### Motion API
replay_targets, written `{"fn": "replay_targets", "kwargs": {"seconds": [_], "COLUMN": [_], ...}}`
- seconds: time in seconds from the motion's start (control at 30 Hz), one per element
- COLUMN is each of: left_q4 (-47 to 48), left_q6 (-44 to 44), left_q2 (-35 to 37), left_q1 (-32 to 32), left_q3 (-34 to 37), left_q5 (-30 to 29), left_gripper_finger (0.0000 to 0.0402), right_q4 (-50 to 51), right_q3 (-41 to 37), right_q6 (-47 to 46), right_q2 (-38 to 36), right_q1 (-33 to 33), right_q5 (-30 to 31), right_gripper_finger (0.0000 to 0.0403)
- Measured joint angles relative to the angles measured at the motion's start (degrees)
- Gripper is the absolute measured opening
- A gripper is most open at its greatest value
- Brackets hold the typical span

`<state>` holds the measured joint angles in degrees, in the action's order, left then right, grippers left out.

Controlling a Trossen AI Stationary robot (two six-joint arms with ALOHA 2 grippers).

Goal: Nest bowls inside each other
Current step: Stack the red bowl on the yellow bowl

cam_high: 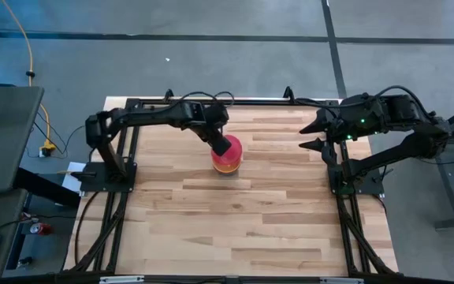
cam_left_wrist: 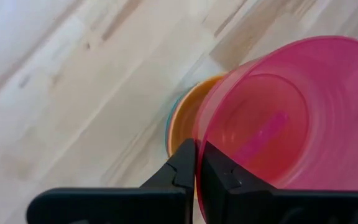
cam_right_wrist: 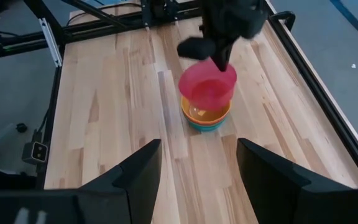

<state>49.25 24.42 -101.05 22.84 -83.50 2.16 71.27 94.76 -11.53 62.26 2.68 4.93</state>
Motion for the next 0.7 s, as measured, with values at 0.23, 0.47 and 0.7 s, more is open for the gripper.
{"fn": "replay_targets", "kwargs": {"seconds": [0.23, 0.47, 0.7], "left_q4": [-0.40, -0.79, -0.43], "left_q6": [-0.19, -0.61, -0.57], "left_q2": [-5.49, -5.60, -5.60], "left_q1": [-1.29, -0.84, -0.34], "left_q3": [0.04, 0.06, 0.06], "left_q5": [0.45, -0.28, 0.20], "left_gripper_finger": [0.0000, 0.0000, 0.0000], "right_q4": [-0.02, 0.08, 0.08], "right_q3": [0.00, 0.00, 0.00], "right_q6": [-0.39, -0.42, 0.00], "right_q2": [-0.02, -0.02, -0.02], "right_q1": [0.01, 0.01, 0.00], "right_q5": [0.02, 0.01, 0.02], "right_gripper_finger": [0.0200, 0.0200, 0.0200]}}
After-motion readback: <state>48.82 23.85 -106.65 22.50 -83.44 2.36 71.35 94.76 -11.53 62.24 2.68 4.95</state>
